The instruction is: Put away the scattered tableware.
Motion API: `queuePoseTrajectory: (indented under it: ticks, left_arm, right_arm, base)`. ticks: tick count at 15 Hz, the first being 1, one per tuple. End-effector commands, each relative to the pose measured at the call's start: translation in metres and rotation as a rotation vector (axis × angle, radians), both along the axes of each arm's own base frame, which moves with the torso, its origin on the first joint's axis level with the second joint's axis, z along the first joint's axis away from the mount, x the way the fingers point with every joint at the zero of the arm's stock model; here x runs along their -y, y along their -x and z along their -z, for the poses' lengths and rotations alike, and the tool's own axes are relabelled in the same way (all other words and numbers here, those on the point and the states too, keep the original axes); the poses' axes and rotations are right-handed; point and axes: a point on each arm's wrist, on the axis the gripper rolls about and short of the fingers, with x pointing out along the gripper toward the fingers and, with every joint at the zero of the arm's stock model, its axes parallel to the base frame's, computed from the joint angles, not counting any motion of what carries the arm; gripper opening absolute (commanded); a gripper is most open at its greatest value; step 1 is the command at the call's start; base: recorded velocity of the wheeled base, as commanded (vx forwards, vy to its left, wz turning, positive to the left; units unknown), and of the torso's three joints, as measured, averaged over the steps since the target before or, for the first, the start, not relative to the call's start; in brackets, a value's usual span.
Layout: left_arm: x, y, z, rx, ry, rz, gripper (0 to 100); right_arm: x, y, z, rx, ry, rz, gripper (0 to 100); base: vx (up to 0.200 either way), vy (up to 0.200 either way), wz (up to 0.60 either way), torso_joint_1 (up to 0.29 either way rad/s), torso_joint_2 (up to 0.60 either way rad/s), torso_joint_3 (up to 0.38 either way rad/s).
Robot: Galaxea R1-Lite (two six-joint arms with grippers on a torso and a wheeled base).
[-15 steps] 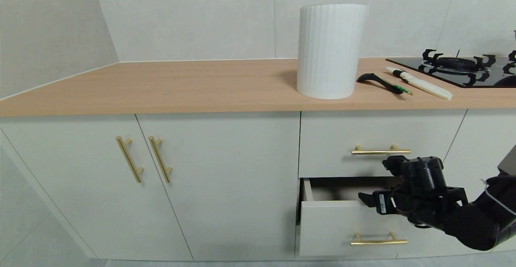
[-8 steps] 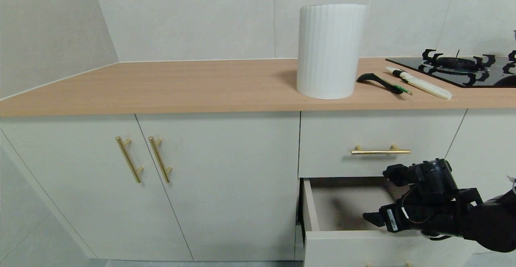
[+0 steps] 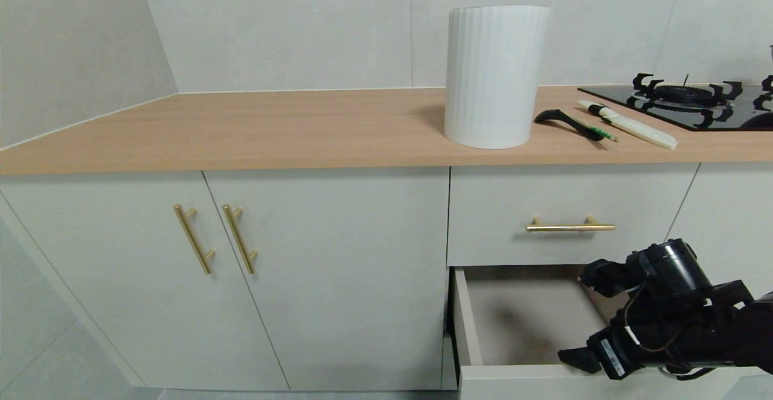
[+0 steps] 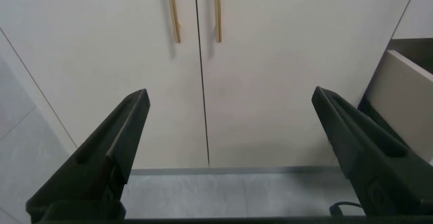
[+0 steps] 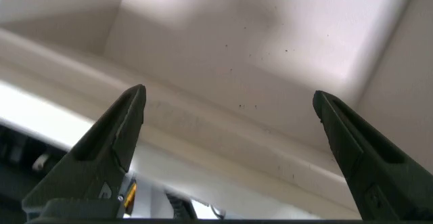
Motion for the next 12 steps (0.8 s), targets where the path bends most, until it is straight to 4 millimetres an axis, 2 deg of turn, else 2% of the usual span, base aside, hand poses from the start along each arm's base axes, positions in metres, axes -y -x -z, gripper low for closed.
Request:
queuePoseTrajectory:
  ticks: [1, 3, 6, 10, 12]
  left_arm:
    - [0.000, 0.000, 0.000, 0.000, 0.000, 0.000, 100]
    - [0.000, 0.000, 0.000, 0.000, 0.000, 0.000, 100]
    - [0.000, 0.000, 0.000, 0.000, 0.000, 0.000, 100]
    - [0.000, 0.000, 0.000, 0.000, 0.000, 0.000, 100]
    - [0.000, 0.000, 0.000, 0.000, 0.000, 0.000, 100]
  right_arm:
    - [-0.003, 0.006, -0.009, 0.012, -0.003, -0.024, 100]
    - [-0.003, 0.013, -0.014, -0.004, 0.010, -0.045, 100]
    - [-0.010, 0.029, -0.026, -0.126, 0.060, -0.102, 100]
    - [-0.014, 0.046, -0.032, -0.172, 0.093, -0.171, 100]
    - [-0.015, 0.046, -0.034, -0.185, 0.099, -0.177, 100]
  base:
    - [0.000, 0.000, 0.00, 0.000, 0.00, 0.000]
    - [0.000, 0.000, 0.00, 0.000, 0.00, 0.000]
    - [0.000, 0.000, 0.00, 0.000, 0.00, 0.000]
    - [0.000, 0.000, 0.00, 0.000, 0.00, 0.000]
    - [0.000, 0.000, 0.00, 0.000, 0.00, 0.000]
